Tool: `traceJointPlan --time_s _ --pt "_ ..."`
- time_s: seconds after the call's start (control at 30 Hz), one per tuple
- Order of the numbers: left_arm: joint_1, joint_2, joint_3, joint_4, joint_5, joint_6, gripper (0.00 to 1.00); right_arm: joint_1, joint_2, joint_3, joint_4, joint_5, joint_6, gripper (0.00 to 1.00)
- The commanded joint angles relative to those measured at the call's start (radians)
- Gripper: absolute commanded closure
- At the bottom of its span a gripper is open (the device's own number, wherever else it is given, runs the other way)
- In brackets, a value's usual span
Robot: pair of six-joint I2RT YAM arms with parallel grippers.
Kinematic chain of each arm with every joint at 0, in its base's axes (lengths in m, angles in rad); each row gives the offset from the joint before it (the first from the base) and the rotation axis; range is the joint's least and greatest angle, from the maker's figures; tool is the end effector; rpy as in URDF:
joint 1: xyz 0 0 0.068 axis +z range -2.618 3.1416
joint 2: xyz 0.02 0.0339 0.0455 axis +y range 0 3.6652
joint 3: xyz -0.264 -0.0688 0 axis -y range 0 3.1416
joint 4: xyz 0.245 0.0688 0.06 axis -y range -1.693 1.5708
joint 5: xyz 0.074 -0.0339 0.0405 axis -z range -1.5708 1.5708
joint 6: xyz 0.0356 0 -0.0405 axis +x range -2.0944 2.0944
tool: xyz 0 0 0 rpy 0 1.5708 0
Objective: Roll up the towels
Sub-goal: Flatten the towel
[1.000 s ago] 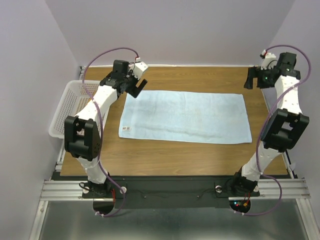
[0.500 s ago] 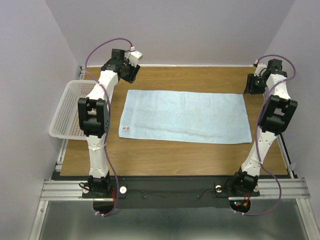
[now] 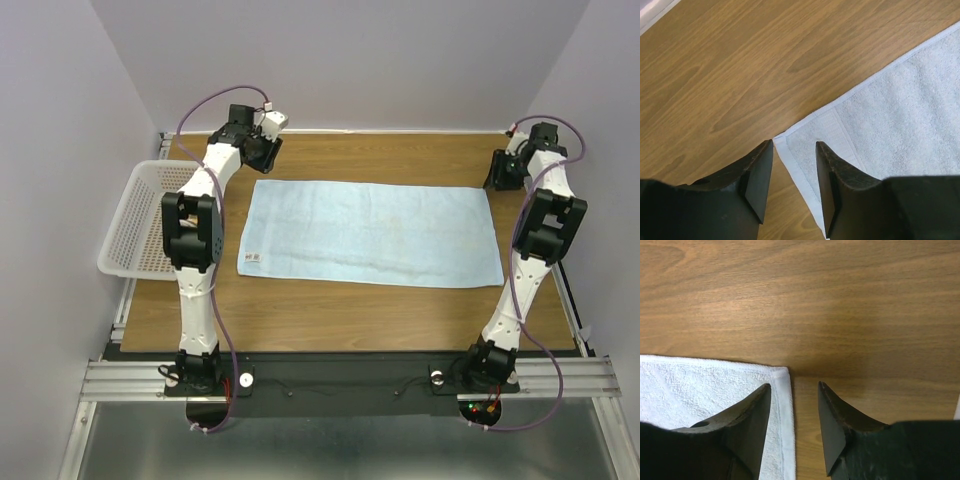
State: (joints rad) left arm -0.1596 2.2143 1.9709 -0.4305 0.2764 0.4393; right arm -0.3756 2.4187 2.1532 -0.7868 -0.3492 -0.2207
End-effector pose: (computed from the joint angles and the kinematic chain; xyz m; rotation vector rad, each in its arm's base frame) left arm 0.5071 -0.0915 0.2563 0.7948 2.0720 -0.1565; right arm 0.4914 -0.1807 0.1884 0.0780 2.5402 0.2303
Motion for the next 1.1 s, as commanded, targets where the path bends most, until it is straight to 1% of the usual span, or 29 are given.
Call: traceJointPlan --time_s 0.0,0.17,0.23,0.27,0.3,0.37,0.4,0.43,0.47,0.53,0.63,0.73,0.83,1.07 --pt "0.006 0.005 0.034 -0.002 0.001 -0.014 0.5 0.003 0.023 0.034 0.041 -0.039 0.03 0.52" --pt "0.006 0.021 0.037 -0.001 -0.005 -0.022 0.5 0.015 0.022 -0.016 0.046 -0.051 0.017 0.53" --pt "0.008 0.03 0.039 -0.004 -0.003 -0.025 0.5 0.017 0.026 -0.027 0.049 -0.051 0.015 0.55" --pt "0.008 0.034 0.045 -0.01 -0.002 -0.024 0.5 0.017 0.028 -0.024 0.05 -0.051 0.02 0.58" --pt "0.008 0.047 0.054 -0.023 0.007 -0.027 0.5 0.017 0.029 -0.024 0.05 -0.05 0.02 0.64" --pt "0.008 0.061 0.068 -0.04 0.015 -0.027 0.49 0.017 0.031 -0.024 0.052 -0.054 0.024 0.71" --pt "0.008 0.077 0.086 -0.051 0.02 -0.03 0.48 0.017 0.031 -0.023 0.052 -0.057 0.024 0.79" --pt "0.008 0.085 0.095 -0.068 0.02 -0.03 0.47 0.017 0.031 -0.024 0.05 -0.06 0.024 0.83" --pt "0.009 0.094 0.104 -0.073 0.021 -0.031 0.46 0.017 0.031 -0.024 0.052 -0.063 0.023 0.92" --pt "0.015 0.114 0.117 -0.079 0.021 -0.039 0.44 0.017 0.026 -0.03 0.052 -0.079 0.018 0.99" --pt "0.022 0.139 0.14 -0.086 0.021 -0.053 0.44 0.017 0.019 -0.035 0.052 -0.091 0.018 0.99" --pt "0.023 0.153 0.149 -0.079 -0.02 -0.06 0.44 0.017 0.013 -0.035 0.052 -0.093 0.017 0.99" --pt "0.026 0.166 0.151 -0.07 -0.057 -0.062 0.44 0.017 0.008 -0.039 0.052 -0.099 0.015 0.99" --pt "0.029 0.185 0.14 -0.048 -0.083 -0.05 0.45 0.017 -0.001 -0.046 0.052 -0.103 0.011 1.0"
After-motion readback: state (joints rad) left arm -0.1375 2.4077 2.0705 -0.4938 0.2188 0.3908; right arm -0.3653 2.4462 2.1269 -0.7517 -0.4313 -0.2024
